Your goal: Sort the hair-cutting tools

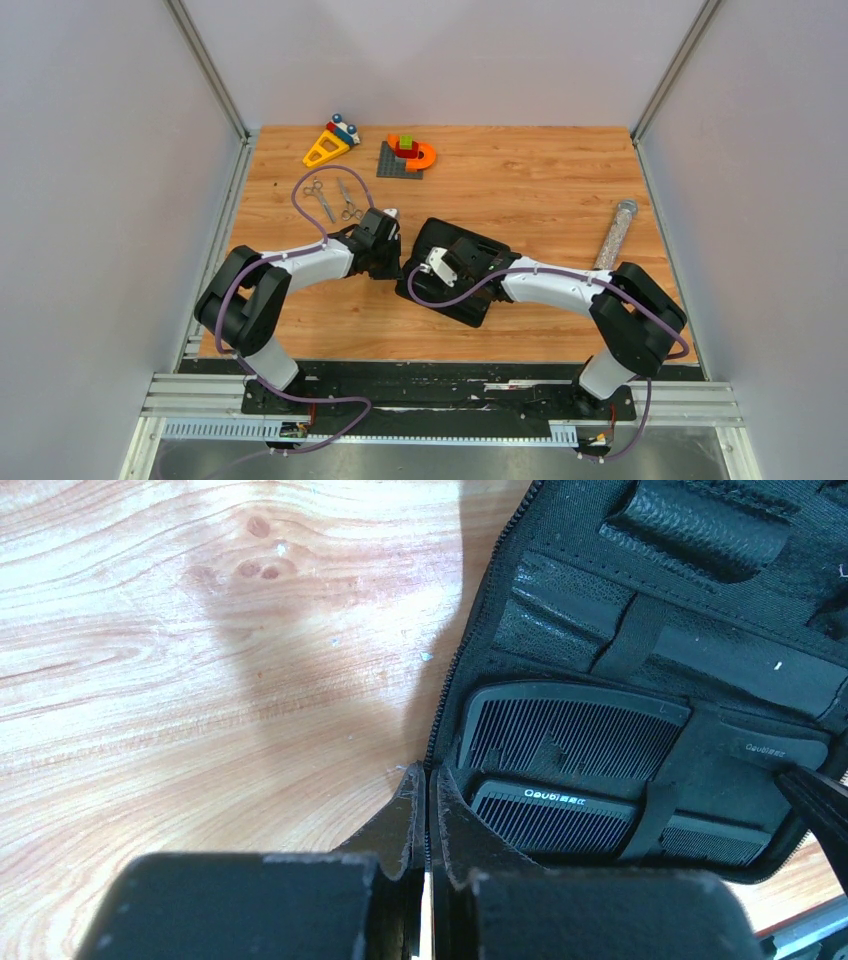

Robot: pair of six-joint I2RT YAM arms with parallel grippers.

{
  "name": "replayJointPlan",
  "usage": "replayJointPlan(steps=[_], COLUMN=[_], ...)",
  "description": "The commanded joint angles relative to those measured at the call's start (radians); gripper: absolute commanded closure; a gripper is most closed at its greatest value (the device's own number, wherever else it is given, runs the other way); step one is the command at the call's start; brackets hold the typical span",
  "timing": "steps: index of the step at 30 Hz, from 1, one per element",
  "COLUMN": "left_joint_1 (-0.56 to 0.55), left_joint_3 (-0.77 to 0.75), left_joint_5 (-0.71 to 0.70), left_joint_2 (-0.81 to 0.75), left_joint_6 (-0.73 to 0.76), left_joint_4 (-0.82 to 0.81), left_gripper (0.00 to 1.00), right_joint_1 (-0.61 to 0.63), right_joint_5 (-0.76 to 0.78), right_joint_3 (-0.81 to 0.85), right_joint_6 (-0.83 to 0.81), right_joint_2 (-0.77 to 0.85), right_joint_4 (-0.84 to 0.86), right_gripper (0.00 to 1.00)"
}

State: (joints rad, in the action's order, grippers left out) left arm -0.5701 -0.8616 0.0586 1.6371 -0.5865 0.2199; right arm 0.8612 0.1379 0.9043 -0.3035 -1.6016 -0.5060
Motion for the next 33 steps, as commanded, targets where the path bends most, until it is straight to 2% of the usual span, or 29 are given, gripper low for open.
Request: replayJointPlan(steps=[1,9,13,17,19,33], left_joint_1=[0.013,0.012,0.012,0.012,0.012,0.012], left_joint_3=[0.018,0.026,0.026,0.024,0.024,0.014], left_joint_5=[-0.138,-0.132,-0.122,-0.120,-0.120,-0.112], left_joint_2=[0.047,0.035,0.036,0.036,0.035,0.044], left_joint_6=[0.033,0.036,0.044,0.044,0.045,0.050], left_joint_4=[0.108,0.105,0.102,0.102,0.103,0.109], left_gripper=[1.00,1.00,1.00,1.00,1.00,1.00], right_joint_1=[-0.009,-0.009,-0.009,-0.029,-0.040,-0.118], right_joint_5=[0.035,-0.006,-0.040,-0.098,-0.151,-0.297], right_joint_3=[-0.037,-0.007,0.026,0.050,0.058,0.174], right_joint_6=[-0.031,-0.016,-0.020,-0.044,-0.058,-0.142], right_joint_2=[-0.019,-0.012,0.044,0.085,0.084,-0.081], right_joint_4=[-0.129,-0.147,-0.142,-0.101,-0.075,0.019], right_gripper=[1.00,0.99,0.91,0.73,0.69,0.66])
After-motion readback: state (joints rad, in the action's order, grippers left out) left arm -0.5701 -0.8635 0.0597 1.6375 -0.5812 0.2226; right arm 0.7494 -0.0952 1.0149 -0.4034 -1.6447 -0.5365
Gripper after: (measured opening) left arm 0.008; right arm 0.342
